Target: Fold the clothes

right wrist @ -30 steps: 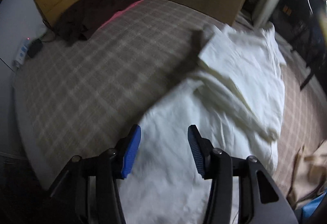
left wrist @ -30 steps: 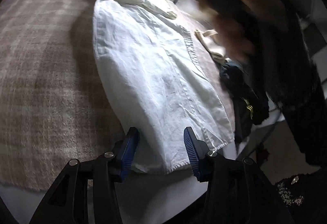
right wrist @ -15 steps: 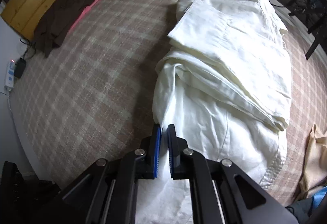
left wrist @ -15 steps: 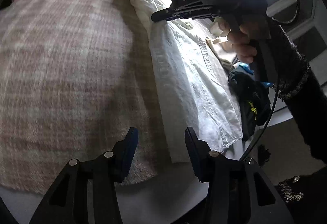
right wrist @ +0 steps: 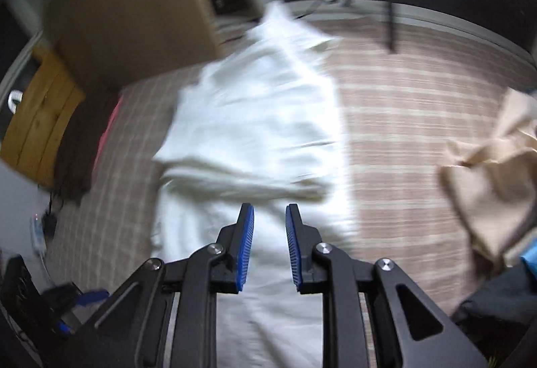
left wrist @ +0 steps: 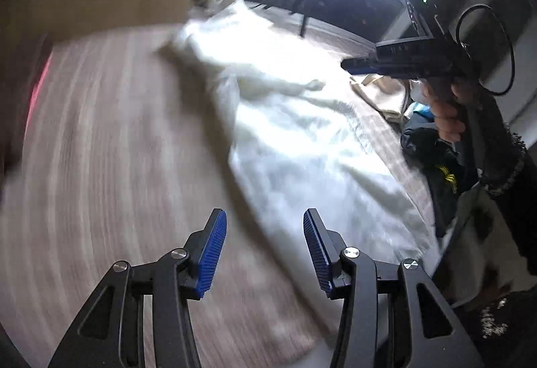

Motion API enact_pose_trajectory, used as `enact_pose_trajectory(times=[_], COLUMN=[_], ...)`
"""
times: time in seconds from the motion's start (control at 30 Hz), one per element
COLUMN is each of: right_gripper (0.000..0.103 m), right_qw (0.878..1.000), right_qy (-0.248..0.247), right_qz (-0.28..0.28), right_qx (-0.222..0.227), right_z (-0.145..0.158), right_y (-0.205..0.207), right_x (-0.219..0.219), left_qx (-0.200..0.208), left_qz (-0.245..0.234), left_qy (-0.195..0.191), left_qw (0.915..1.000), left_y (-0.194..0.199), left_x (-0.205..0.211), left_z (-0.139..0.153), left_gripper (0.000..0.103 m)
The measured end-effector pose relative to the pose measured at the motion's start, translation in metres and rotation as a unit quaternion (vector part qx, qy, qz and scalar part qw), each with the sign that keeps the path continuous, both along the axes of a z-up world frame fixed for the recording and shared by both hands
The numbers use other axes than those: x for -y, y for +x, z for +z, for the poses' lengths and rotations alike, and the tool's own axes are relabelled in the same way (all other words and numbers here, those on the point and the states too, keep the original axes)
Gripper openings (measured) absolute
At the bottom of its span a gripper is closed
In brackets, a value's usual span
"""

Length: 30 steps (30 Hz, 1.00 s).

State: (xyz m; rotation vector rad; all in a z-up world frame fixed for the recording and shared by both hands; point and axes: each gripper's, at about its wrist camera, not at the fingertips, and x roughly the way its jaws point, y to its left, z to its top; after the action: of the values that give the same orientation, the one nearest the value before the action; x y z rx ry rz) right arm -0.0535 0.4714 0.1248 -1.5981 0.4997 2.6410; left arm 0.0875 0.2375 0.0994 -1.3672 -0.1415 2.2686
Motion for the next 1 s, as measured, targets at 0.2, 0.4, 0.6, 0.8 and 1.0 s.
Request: enact_pose_trajectory(times=[0.2, 0.4, 0.6, 0.8, 1.0], right_gripper=[0.021, 0.021, 0.021, 0.021, 0.021], right_qw=[0.998, 0.995, 0.993, 0.99, 0.99], right_qy=[-0.039, -0.098, -0.118, -0.143, -0.141], right_qz=[-0.042, -0.006, 0.007, 0.0, 0.0], right_qx=[-0.002, 0.002, -0.008, -0.015, -0.017], right_z=[-0.009, -0.04, -0.053, -0.056, -0.053], right_y=[-0.003, 0.025, 0.046, 0.051, 0.056], right_x=[-0.067, -0.082, -0.09, -0.11, -0.119], left_qx=[-0.025, -0.05, -0.064, -0.062, -0.078], left_qz=[-0.061, -0.121, -0.143, -0.132, -0.152], left_qy=[-0.08, -0.16, -0.203, -0.212, -0.253], left_qw=[0.9946, 0.9784, 0.9664, 0.9663, 0.9522], left_y=[-0.065, -0.131, -0.17, -0.179, -0.168], left_x=[-0.079, -0.158, -0.198, -0.197, -0.217], left_z=[-0.012, -0.024, -0.027, -0.024, -0.033], left_gripper=[0.068, 0.068, 0.067, 0.067, 0.068])
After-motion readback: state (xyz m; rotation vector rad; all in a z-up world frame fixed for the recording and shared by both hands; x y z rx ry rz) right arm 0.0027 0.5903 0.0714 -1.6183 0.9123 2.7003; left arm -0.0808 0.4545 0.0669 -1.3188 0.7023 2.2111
